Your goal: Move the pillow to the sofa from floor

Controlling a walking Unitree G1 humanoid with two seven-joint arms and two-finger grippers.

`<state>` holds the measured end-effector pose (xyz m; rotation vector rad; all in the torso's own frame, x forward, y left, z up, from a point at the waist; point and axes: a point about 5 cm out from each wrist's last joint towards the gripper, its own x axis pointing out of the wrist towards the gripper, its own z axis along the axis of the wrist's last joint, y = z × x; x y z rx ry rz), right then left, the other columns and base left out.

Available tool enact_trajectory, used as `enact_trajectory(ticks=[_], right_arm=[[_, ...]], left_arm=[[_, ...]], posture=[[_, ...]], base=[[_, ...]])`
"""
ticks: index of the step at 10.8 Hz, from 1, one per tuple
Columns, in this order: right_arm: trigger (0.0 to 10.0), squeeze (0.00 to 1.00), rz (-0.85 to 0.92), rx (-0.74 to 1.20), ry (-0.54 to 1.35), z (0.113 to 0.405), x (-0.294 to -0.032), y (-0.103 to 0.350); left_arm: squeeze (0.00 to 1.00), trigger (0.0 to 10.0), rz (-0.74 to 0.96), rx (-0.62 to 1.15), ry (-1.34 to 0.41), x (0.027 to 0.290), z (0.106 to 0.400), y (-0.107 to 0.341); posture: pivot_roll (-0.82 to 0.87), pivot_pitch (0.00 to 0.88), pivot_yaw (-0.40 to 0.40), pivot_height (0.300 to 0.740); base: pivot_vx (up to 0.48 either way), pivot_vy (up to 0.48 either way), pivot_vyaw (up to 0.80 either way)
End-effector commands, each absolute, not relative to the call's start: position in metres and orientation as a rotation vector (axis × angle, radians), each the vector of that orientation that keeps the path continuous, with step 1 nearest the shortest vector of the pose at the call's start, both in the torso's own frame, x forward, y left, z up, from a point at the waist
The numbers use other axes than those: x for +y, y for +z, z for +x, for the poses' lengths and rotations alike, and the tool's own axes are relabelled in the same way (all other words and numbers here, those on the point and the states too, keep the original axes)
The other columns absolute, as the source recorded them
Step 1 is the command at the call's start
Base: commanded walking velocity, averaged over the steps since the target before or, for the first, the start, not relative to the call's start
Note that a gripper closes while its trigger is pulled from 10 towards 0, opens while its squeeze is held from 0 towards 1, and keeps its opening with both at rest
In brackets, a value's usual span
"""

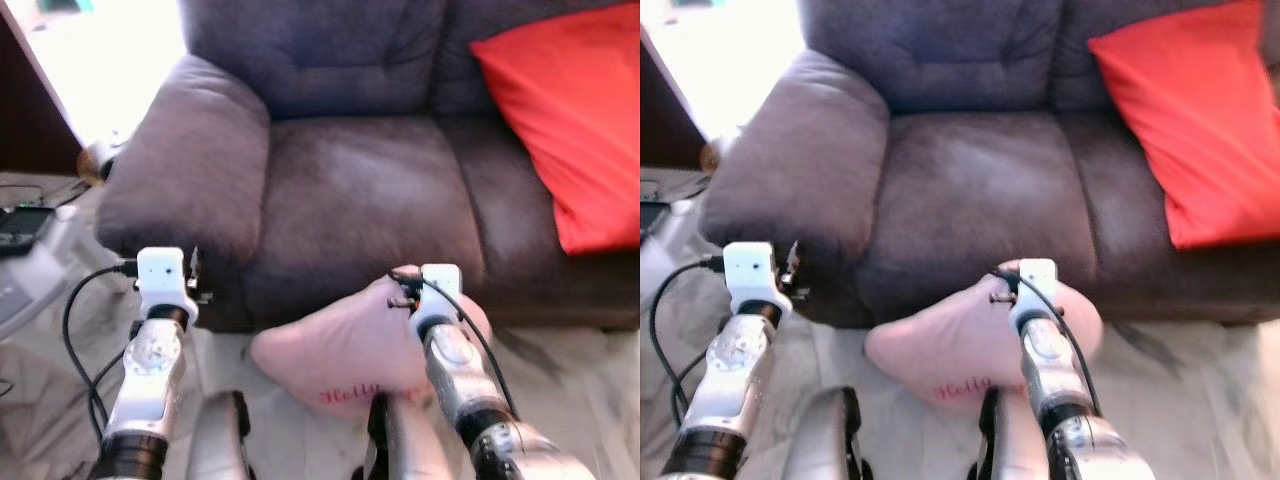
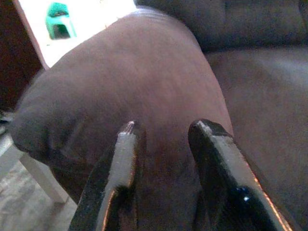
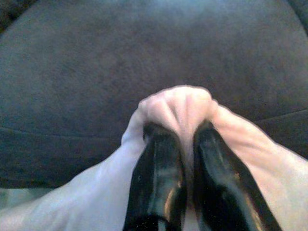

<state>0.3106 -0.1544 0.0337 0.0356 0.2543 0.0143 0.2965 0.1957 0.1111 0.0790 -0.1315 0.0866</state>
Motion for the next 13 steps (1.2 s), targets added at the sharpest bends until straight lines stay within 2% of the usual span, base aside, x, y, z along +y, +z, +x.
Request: enact_trajectory(ticks=[1, 5, 7, 11, 13], right_arm=[[10.0, 0.00, 0.021, -0.044, 0.032, 0.327, -0.152, 0.089], [10.0, 0.00, -0.008, -0.150, 0.012, 0.314, -0.162, 0.124], [10.0, 0.00, -0.002, -0.176, 0.022, 0.309, -0.160, 0.137], [10.0, 0.00, -0.004, -0.115, -0.023, 0.292, -0.169, 0.126], [10.0, 0.00, -0.013, -0.102, -0.033, 0.295, -0.172, 0.127]], left_arm=[[0.00, 10.0, 0.073, -0.161, 0.098, 0.194, 0.289, 0.111], [0.00, 10.0, 0.070, -0.194, 0.086, 0.189, 0.284, 0.117], [0.00, 10.0, 0.064, -0.203, 0.088, 0.187, 0.286, 0.120], [0.00, 10.0, 0.069, -0.204, 0.075, 0.184, 0.284, 0.121], [0.00, 10.0, 0.074, -0.163, 0.030, 0.182, 0.287, 0.116]], posture=[[0.09, 0.000, -0.060, 0.670], [0.08, 0.000, -0.073, 0.736], [0.07, 0.000, -0.077, 0.740], [0.07, 0.000, -0.075, 0.740], [0.07, 0.000, -0.076, 0.740]], base=[[0.000, 0.000, 0.00], [0.000, 0.000, 0.00], [0.000, 0.000, 0.00], [0.000, 0.000, 0.00], [0.000, 0.000, 0.00]])
